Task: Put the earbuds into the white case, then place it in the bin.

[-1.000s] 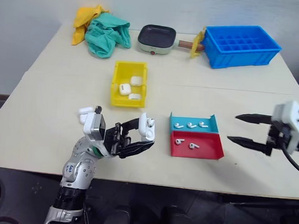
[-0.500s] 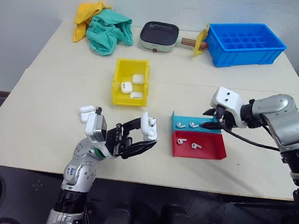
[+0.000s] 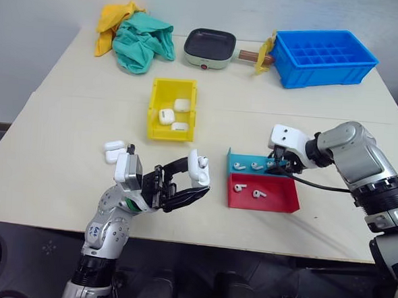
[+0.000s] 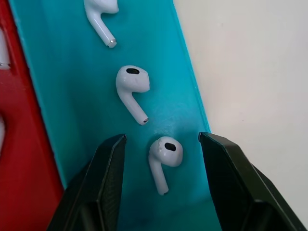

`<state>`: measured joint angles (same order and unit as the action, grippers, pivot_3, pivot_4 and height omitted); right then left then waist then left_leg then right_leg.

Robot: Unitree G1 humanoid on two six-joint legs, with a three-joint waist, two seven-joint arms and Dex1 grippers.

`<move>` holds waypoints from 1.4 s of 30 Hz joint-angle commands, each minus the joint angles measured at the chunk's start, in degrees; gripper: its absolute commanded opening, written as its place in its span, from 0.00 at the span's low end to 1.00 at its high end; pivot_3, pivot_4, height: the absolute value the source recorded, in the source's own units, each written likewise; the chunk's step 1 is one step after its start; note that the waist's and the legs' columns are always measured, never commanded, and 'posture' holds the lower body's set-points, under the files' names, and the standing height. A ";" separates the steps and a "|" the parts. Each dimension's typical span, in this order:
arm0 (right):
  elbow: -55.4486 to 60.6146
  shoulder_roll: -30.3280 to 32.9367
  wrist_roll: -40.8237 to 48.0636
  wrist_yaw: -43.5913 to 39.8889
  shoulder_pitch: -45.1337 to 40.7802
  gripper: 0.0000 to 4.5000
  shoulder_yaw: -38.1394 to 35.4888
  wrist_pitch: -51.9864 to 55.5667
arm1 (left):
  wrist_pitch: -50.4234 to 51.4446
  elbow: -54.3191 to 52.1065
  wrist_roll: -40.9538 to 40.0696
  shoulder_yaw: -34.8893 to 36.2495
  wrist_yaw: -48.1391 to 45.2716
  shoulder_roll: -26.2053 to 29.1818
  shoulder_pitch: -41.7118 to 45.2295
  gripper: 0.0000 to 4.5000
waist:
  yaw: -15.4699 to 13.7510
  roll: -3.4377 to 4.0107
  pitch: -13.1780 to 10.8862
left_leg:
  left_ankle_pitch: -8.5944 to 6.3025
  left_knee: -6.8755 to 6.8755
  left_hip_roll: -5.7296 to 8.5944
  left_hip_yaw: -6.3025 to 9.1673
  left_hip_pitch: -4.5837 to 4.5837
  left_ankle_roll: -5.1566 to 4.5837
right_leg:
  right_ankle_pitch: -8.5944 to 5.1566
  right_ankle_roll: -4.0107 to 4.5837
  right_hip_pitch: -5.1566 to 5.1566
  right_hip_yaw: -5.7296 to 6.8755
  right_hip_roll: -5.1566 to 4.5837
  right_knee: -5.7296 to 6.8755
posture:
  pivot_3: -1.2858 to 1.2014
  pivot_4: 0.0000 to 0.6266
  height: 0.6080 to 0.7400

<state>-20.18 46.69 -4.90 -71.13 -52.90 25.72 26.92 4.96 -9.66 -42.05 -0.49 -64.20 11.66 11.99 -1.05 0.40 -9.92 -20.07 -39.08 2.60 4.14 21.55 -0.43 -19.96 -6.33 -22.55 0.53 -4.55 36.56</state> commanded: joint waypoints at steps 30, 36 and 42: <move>-0.16 -0.82 -4.47 -4.41 0.15 0.10 -2.76 -0.94 | -1.26 -1.91 0.06 0.33 0.58 0.16 -0.24 0.62 | 0.26 0.00 0.00 | 0.00 -0.07 0.00 0.00 -0.02 0.01 | 0.00 0.00 0.00 0.00 0.00 0.16 | 0.52 0.24 1.00; 9.65 4.13 3.89 -5.48 1.38 0.10 -14.26 5.30 | -0.92 -1.58 -0.70 0.39 0.56 -0.34 1.09 0.62 | -0.08 0.00 0.00 | 0.00 -0.07 0.01 0.00 -0.01 0.01 | 0.00 0.00 -0.04 -0.01 -0.01 0.20 | 0.52 0.24 1.00; 26.03 0.85 34.00 -8.93 9.38 0.10 -38.74 25.85 | 0.37 0.40 -2.90 1.24 1.70 -2.83 5.22 0.62 | -0.39 -0.04 -0.02 | 0.00 -0.06 0.00 0.03 -0.01 0.00 | 0.00 0.00 0.04 0.02 0.00 0.15 | 0.52 0.24 1.00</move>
<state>-0.41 48.20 18.57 -78.21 -45.35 -6.22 46.65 5.13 -9.00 -43.38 0.22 -62.89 9.40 16.06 -1.44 0.36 -9.94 -20.07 -39.14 2.59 4.19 21.54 -0.42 -19.95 -6.34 -22.48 0.57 -4.55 36.71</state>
